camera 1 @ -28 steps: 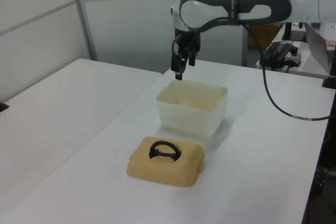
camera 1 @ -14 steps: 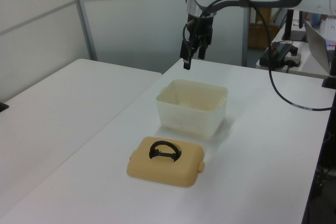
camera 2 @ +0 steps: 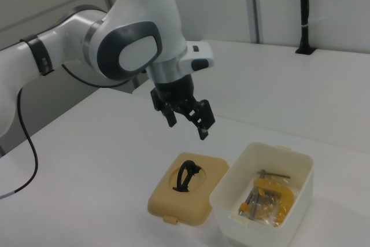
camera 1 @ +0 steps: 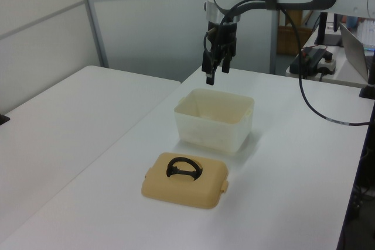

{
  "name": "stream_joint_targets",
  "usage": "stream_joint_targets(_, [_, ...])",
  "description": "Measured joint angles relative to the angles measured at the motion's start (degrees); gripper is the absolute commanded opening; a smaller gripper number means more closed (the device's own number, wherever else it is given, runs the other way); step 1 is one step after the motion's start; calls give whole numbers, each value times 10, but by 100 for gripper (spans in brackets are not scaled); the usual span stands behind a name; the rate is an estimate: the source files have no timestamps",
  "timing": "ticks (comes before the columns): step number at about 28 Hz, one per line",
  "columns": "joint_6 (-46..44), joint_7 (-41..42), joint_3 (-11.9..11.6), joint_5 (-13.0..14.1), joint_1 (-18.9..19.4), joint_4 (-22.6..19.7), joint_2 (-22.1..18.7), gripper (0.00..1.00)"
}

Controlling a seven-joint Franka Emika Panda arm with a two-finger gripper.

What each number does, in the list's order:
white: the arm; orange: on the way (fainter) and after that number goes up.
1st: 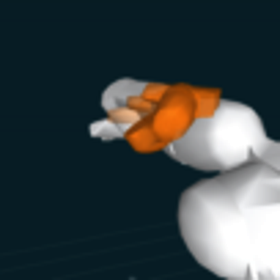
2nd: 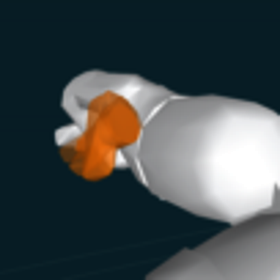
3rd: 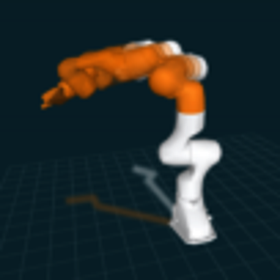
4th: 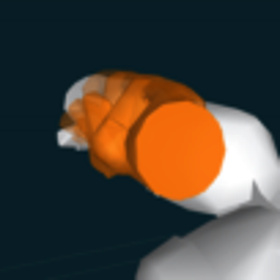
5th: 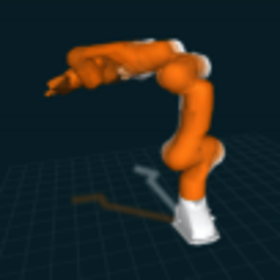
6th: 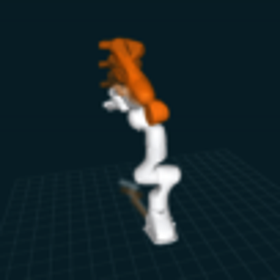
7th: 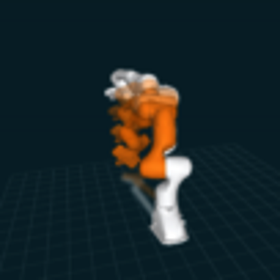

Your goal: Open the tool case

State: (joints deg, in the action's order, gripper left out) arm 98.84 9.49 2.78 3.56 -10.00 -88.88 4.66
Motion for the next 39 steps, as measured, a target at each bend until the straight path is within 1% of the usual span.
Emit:
stream_joint_targets(5, [-2,-2,26,0,8,-1,0,100])
stream_joint_targets(8, [-2,-6,33,0,16,-1,0,100])
stream_joint_targets(11, [-2,-7,34,0,21,-1,0,100])
stream_joint_targets(28, [-3,-7,33,0,20,-1,0,100])
stream_joint_targets(39, [-35,-7,34,0,20,0,-12,100])
